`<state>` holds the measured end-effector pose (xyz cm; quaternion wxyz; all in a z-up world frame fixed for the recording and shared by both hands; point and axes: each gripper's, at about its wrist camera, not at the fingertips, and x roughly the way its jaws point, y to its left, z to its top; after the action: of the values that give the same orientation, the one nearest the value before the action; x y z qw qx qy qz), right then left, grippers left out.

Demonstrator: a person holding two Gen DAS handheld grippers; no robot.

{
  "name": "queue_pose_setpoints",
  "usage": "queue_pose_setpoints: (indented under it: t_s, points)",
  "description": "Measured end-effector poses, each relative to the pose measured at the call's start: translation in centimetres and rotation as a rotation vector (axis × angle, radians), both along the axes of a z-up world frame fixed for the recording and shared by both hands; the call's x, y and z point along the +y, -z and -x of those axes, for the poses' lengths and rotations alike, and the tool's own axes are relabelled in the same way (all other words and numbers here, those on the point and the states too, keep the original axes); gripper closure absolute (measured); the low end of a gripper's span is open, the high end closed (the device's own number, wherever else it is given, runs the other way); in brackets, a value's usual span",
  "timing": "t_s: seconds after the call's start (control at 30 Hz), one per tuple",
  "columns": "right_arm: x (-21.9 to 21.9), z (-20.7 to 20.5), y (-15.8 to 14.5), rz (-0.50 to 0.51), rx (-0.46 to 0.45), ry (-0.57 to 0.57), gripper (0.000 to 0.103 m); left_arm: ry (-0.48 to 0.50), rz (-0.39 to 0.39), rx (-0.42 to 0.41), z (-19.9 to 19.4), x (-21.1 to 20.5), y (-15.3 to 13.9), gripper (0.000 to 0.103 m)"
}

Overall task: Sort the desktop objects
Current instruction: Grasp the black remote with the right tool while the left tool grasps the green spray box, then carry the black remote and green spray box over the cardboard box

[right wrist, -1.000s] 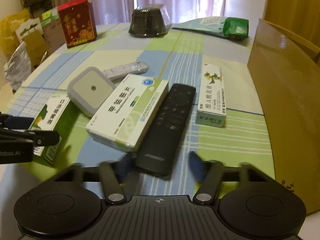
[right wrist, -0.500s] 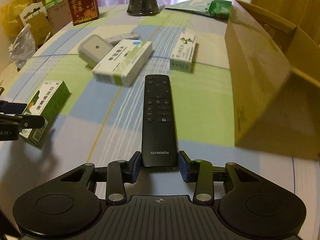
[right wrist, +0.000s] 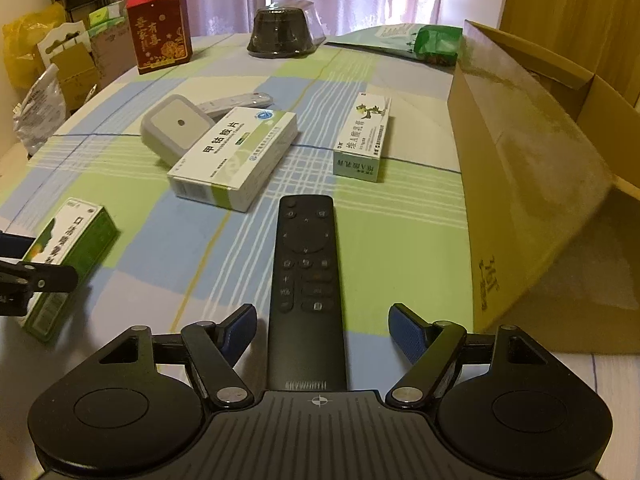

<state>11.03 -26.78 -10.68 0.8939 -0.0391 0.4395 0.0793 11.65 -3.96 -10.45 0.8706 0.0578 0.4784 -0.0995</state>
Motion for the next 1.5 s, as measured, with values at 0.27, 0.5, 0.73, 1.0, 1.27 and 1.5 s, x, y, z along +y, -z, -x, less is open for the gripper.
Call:
queue_pose_setpoints:
  t_s: [0.27, 0.5, 0.73, 1.0, 1.27, 1.5]
  points:
    - [0.2, -0.6, 0.4, -0.015, 0.001, -0.016, 0.065, 0.010, 0.001, 0.001, 0.3, 0.0, 0.0, 0.053]
    - [0.0, 0.5, -0.7, -0.025, 0.020, -0.009, 0.065, 0.028, 0.006, -0.004, 1.7, 0.0, -0.9, 0.053]
    - [0.0, 2.6, -3.0, -0.045, -0.008, -0.001, 0.065, 0.048, 0.019, -0.023, 2.7, -0.5, -2.5, 0.053]
    - [-0.2, 3.9, -6.3, -0.060, -0.067, 0.010, 0.065, 0.076, 0.034, -0.070, 3.0, -1.8, -5.0, 0.053]
    - [-1.6, 4.6, -9.3, -0.057, -0.131, 0.031, 0.065, 0.123, 0.044, -0.117, 3.2, -3.7, -7.5, 0.053]
    - [-3.8, 5.0, -11.6, -0.051, -0.181, 0.062, 0.065, 0.181, 0.051, -0.152, 2.9, -6.3, -9.3, 0.053]
